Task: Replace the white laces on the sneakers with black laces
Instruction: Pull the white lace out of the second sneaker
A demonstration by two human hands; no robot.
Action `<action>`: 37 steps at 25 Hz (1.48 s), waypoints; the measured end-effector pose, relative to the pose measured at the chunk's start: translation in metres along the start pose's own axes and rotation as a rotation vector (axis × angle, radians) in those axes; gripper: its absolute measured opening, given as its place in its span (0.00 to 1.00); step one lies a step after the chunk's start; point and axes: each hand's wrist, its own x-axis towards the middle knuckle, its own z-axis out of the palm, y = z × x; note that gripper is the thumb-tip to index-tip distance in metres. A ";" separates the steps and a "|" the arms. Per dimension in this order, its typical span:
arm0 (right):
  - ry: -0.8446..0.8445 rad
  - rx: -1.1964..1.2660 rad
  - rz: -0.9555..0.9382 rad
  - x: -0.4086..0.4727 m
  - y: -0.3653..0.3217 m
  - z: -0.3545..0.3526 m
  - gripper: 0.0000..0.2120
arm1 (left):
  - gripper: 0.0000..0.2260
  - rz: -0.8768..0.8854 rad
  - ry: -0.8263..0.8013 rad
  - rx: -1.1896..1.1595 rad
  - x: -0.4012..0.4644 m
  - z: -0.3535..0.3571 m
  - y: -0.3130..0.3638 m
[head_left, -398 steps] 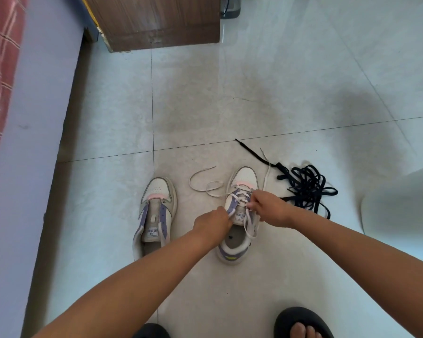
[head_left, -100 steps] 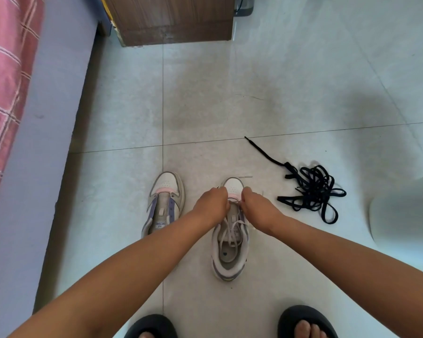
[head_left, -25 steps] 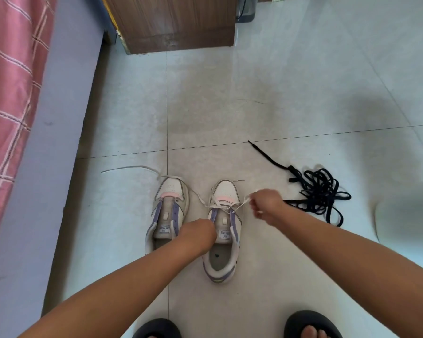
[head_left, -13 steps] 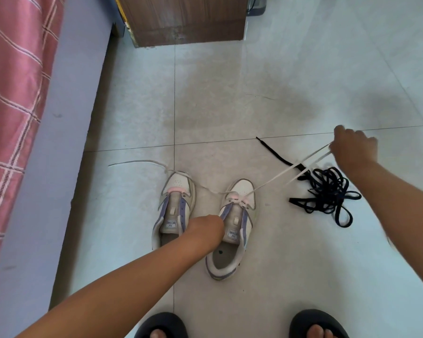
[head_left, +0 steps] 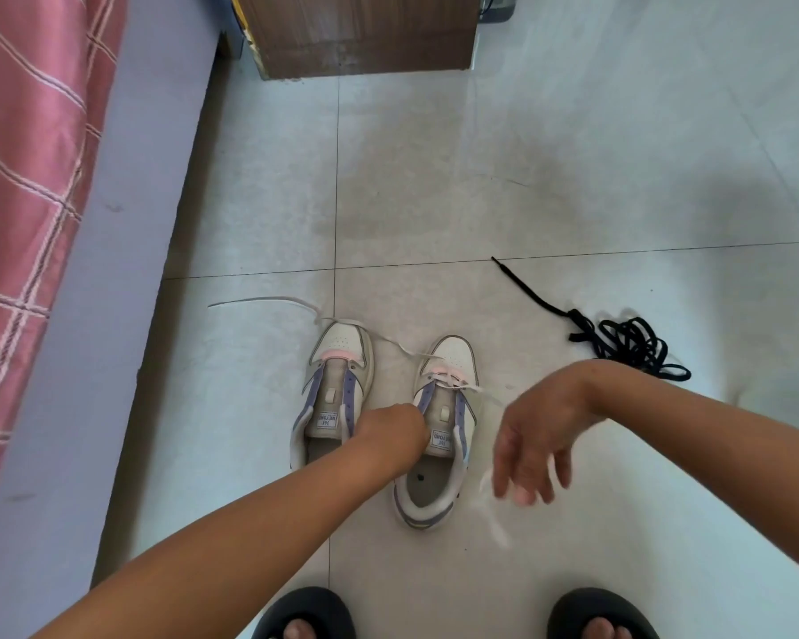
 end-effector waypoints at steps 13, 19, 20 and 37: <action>1.018 -0.103 -0.176 0.082 -0.001 -0.008 0.07 | 0.13 0.038 0.037 0.115 0.008 0.001 0.003; 1.043 -0.333 -0.048 0.081 -0.002 -0.009 0.11 | 0.13 0.074 0.082 0.173 0.011 0.003 0.001; 1.030 -0.351 -0.035 0.082 -0.003 -0.009 0.11 | 0.13 0.078 0.081 0.178 0.012 0.003 0.001; 1.308 0.919 -0.165 -0.003 0.077 -0.071 0.07 | 0.18 0.093 0.157 0.268 0.009 -0.016 -0.010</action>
